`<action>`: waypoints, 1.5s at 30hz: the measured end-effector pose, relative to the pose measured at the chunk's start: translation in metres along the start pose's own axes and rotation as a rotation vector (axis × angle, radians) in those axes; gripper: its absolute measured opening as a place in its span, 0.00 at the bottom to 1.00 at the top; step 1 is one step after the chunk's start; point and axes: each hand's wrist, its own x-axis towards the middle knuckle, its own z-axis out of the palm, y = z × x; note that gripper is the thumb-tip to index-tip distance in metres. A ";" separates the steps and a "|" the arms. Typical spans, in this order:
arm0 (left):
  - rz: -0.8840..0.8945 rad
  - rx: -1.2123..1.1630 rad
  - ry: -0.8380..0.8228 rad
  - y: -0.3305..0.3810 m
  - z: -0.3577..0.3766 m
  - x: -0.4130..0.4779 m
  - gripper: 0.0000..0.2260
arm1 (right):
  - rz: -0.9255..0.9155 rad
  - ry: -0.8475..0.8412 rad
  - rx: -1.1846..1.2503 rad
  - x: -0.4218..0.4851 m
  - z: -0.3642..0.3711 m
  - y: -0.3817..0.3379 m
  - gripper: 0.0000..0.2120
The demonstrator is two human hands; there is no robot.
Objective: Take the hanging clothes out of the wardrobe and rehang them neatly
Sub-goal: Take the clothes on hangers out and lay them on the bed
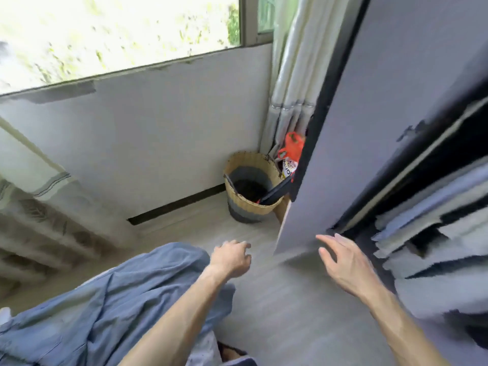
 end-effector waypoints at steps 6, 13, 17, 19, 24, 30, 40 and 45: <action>0.337 0.238 0.348 0.163 -0.066 0.007 0.19 | 0.072 0.255 -0.108 -0.051 -0.109 0.075 0.17; 0.578 0.253 0.528 0.299 -0.128 0.006 0.21 | 0.206 0.430 -0.090 -0.095 -0.205 0.128 0.20; 0.623 0.247 0.549 0.353 -0.158 0.018 0.21 | 0.260 0.526 -0.078 -0.095 -0.249 0.142 0.21; 0.635 0.253 0.552 0.374 -0.171 0.029 0.21 | 0.260 0.581 -0.111 -0.089 -0.271 0.145 0.22; 0.668 0.203 0.525 0.427 -0.201 0.074 0.21 | 0.225 0.747 -0.276 -0.056 -0.333 0.160 0.27; 0.708 0.091 0.465 0.490 -0.229 0.148 0.22 | 0.289 0.928 -0.495 0.014 -0.401 0.191 0.28; 0.717 -0.082 0.205 0.566 -0.229 0.275 0.25 | 0.448 1.175 -0.721 0.123 -0.422 0.268 0.26; 0.665 -0.236 0.099 0.596 -0.215 0.310 0.24 | 0.347 1.428 -0.863 0.144 -0.421 0.299 0.26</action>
